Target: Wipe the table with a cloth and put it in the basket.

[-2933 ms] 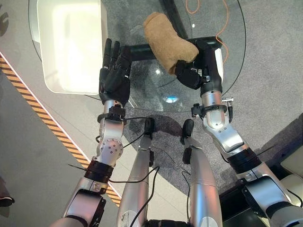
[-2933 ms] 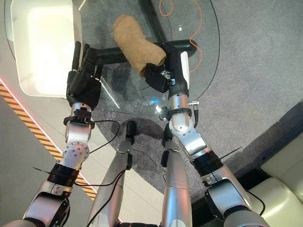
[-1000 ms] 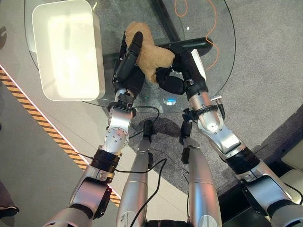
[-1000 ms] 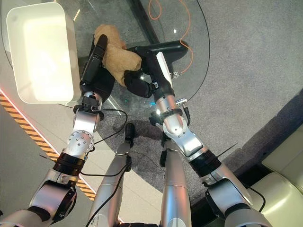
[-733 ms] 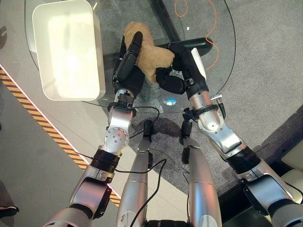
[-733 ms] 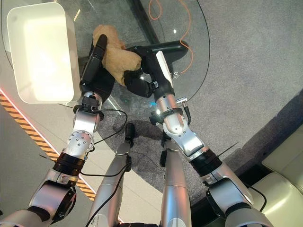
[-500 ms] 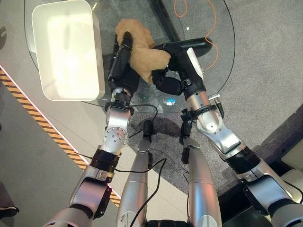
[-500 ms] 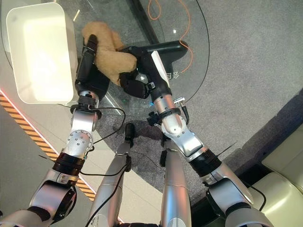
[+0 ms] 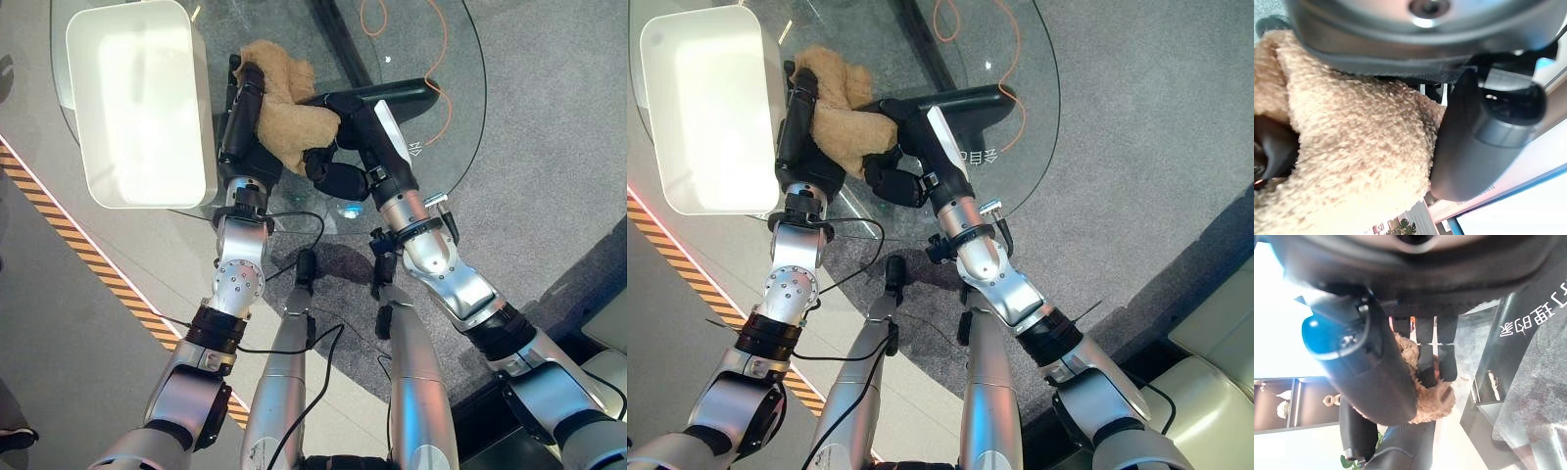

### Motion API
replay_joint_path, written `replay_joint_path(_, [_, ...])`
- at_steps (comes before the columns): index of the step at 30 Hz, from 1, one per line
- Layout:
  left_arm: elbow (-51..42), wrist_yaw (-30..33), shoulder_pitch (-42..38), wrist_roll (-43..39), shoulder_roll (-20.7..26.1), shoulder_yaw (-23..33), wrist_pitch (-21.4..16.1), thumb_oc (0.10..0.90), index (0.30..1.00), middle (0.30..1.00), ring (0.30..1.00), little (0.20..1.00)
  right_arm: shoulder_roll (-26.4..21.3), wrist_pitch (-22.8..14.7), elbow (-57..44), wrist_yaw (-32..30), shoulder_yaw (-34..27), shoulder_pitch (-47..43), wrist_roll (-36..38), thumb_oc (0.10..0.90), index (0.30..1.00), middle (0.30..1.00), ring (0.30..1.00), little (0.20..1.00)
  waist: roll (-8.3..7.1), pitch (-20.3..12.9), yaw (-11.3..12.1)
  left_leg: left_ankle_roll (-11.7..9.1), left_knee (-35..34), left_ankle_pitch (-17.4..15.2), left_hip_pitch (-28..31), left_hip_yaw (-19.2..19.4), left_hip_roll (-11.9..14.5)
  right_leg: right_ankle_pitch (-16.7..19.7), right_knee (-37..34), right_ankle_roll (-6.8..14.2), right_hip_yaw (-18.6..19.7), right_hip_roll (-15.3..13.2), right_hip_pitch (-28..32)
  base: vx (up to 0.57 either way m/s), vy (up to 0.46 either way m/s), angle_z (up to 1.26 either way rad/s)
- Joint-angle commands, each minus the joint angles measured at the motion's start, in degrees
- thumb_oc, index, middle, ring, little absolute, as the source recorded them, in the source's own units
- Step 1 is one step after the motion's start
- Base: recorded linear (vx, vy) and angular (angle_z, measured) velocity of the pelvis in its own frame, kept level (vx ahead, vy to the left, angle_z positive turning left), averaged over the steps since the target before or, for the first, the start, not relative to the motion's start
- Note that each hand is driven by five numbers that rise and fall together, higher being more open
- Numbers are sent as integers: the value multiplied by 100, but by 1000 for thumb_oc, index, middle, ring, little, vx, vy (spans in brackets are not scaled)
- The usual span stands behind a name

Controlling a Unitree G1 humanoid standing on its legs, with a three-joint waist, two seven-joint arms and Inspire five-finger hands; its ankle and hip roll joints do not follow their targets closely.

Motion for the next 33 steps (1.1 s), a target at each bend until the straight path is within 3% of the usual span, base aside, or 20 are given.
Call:
replay_joint_path(1, [-523,-344,-599,545,-100,-82,-303,100,300,300,300,200,495,-837,-1418,25,-287,-915,-133,800,900,900,900,900,-75,-171,106,294,156,-331,139,530,-407,-176,-446,213,-288,266,404,0,0,0])
replay_joint_path(16, [-596,-209,-608,652,-146,-42,-522,100,300,300,300,200,539,-870,-1460,-89,-323,-893,-255,800,900,900,900,900,-78,-171,101,296,172,-346,133,531,-410,-186,-427,209,-276,275,383,0,0,0])
replay_joint_path(33, [-730,316,-603,1207,-162,287,-1525,100,300,300,300,200,598,-827,-1462,-52,-478,-823,-412,800,900,900,900,900,-105,-171,120,276,153,-347,142,503,-408,-223,-411,187,-277,300,386,0,0,0])
